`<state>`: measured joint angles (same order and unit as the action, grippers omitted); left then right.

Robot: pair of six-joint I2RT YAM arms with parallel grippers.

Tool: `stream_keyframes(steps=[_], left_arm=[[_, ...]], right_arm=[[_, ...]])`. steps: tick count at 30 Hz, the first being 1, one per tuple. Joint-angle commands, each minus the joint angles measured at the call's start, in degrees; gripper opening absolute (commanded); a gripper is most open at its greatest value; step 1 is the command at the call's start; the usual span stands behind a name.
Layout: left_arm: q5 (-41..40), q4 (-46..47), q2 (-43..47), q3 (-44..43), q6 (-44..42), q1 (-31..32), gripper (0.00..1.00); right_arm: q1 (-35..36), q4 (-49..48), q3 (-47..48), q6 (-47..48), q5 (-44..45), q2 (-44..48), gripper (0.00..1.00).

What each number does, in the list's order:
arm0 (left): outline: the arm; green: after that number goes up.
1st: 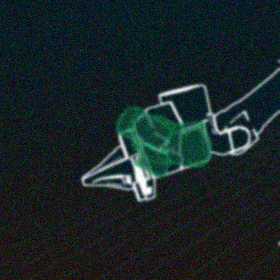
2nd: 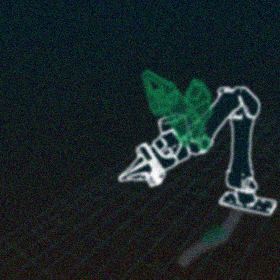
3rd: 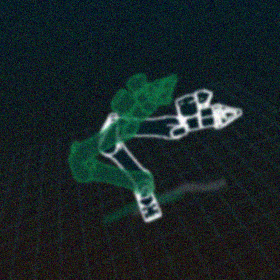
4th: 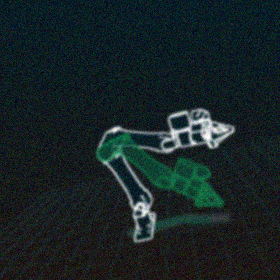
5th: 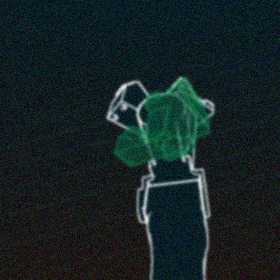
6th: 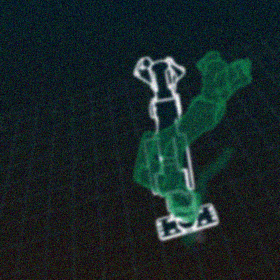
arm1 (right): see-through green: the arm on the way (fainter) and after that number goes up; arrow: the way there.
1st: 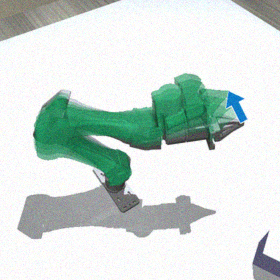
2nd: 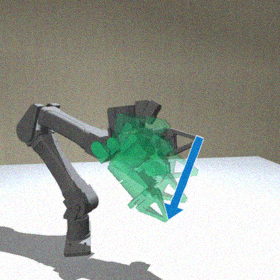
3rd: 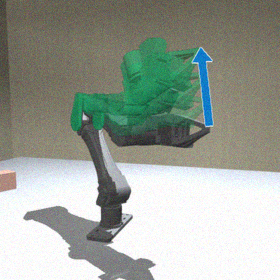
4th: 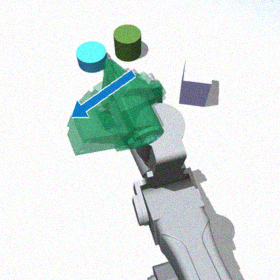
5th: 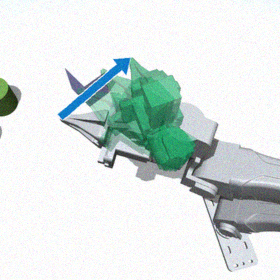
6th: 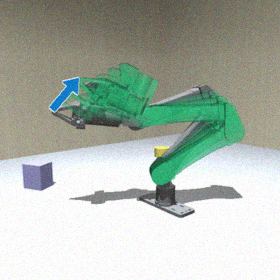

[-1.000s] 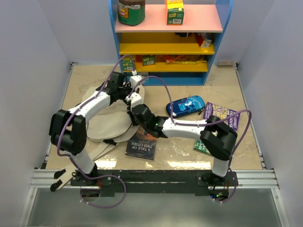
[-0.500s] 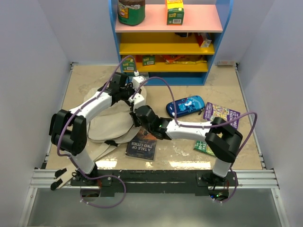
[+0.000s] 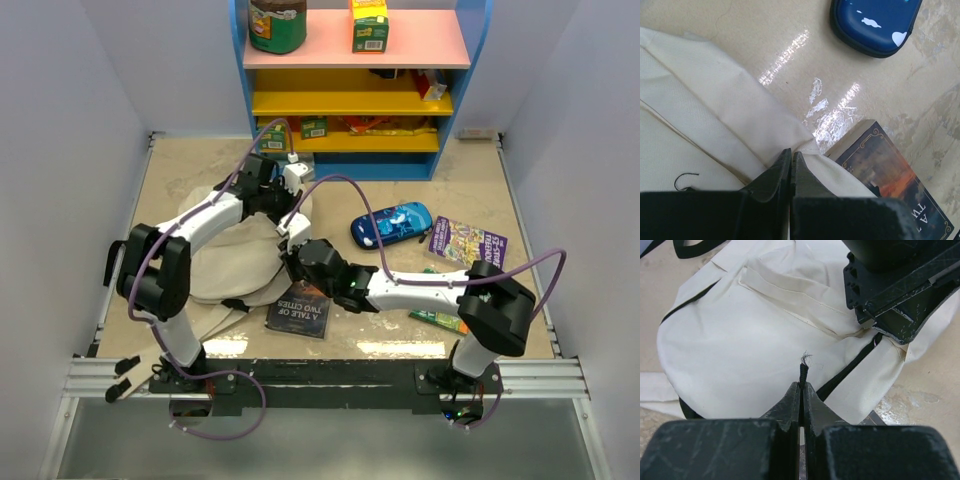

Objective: Pack the student bag
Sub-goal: Unzip the student bag at the center of the board.

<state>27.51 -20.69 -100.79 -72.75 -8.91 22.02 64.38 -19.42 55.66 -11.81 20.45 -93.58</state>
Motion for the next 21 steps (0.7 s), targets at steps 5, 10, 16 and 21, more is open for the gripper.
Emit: stream_keyframes(steps=[5,10,16,21], left_arm=[[-6.15,4.16,-3.62,-5.73,2.84,0.66,0.0],[-10.53,4.43,-4.5,-7.31,4.42,0.48,0.0],[-11.69,4.34,-5.2,-8.55,5.39,0.48,0.0],[-12.48,4.25,-5.73,-9.95,5.56,0.48,0.0]], right_arm=[[3.03,-3.69,-1.25,3.81,-1.73,6.39,0.0],[6.45,-3.52,-3.19,3.82,-1.46,8.68,0.0],[11.72,-2.12,-4.42,1.89,-0.59,9.03,0.0],[15.16,-1.41,-5.21,-0.05,0.99,9.56,0.0]])
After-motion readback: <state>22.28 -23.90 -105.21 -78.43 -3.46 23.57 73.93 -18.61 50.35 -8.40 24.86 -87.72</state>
